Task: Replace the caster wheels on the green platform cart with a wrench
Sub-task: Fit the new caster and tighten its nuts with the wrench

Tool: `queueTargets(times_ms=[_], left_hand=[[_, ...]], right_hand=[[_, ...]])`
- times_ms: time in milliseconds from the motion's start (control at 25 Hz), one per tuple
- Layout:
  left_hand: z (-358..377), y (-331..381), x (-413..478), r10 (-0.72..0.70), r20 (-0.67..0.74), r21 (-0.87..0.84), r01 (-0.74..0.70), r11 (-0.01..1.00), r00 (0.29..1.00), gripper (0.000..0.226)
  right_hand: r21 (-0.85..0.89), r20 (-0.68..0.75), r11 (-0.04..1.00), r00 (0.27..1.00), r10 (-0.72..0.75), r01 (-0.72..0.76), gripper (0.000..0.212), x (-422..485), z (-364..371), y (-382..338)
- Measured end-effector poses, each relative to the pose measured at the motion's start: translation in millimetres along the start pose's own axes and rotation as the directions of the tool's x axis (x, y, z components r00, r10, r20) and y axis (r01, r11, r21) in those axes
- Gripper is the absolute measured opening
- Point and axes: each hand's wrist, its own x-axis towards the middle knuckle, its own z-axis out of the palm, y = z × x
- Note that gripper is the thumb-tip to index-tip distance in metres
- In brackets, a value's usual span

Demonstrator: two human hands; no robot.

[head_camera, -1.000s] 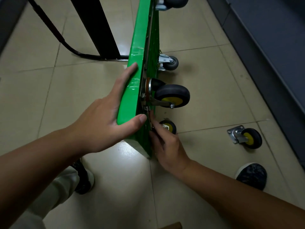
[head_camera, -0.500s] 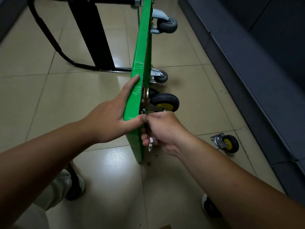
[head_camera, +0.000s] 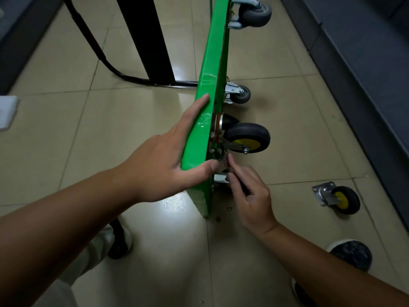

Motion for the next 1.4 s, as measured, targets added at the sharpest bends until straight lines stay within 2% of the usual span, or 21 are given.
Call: queueTargets(times_ms=[280,440,560,680,760,920,1040,1120,1240,1320,1400], left_hand=[[1,-3,-1,0.001,-0.014,-0.05,-0.001,0.999,1.0,0.096],[3,-4,-1,0.005,-0.036,-0.051,-0.006,0.999,0.999,0.095],[3,-3,-1,-0.012,-0.04,-0.055,0.009,0.998,0.999,0.095],[3,-1,-1,-0.022,-0.049,-0.054,0.019,0.998,0.999,0.094],[3,0,-2,-0.022,-0.046,-0.049,0.02,0.999,0.999,0.094],[3,0,-2,-0.035,-0.041,-0.035,0.034,0.999,0.999,0.094],[3,2,-3,-0.024,-0.048,-0.012,0.024,1.0,0.999,0.095],[3,3,-2,-0.02,-0.052,0.001,0.02,1.0,0.998,0.095],[3,2,0,-0.015,-0.032,0.019,0.016,1.0,0.999,0.095],[2,2,1,-0.01,-0.017,0.036,0.011,0.999,1.0,0.096],[1,2,1,-0.007,-0.011,0.05,0.008,0.999,1.0,0.096]], right_hand=[[0.018,0.15,0.992,0.98,-0.127,0.126,0.049,5,21,34],[-0.021,0.149,0.983,0.973,-0.177,0.182,0.049,12,24,42],[0.005,0.148,0.986,0.975,-0.164,0.165,0.05,10,23,38],[0.083,0.136,0.995,0.989,-0.066,0.055,0.046,0,23,16],[0.188,0.181,0.977,0.981,0.068,-0.102,0.047,-8,22,-7],[0.273,0.286,0.868,0.897,0.337,-0.413,0.044,-5,16,-44],[0.211,0.264,0.825,0.844,0.468,-0.524,0.03,10,3,-73],[0.191,0.253,0.754,0.773,0.581,-0.629,0.025,26,-4,-96],[0.247,0.293,0.54,0.594,0.749,-0.804,0.022,55,-14,-122],[0.229,0.297,0.55,0.595,0.746,-0.803,0.022,59,-15,-126],[0.203,0.247,0.639,0.67,0.7,-0.742,0.022,43,-12,-119]])
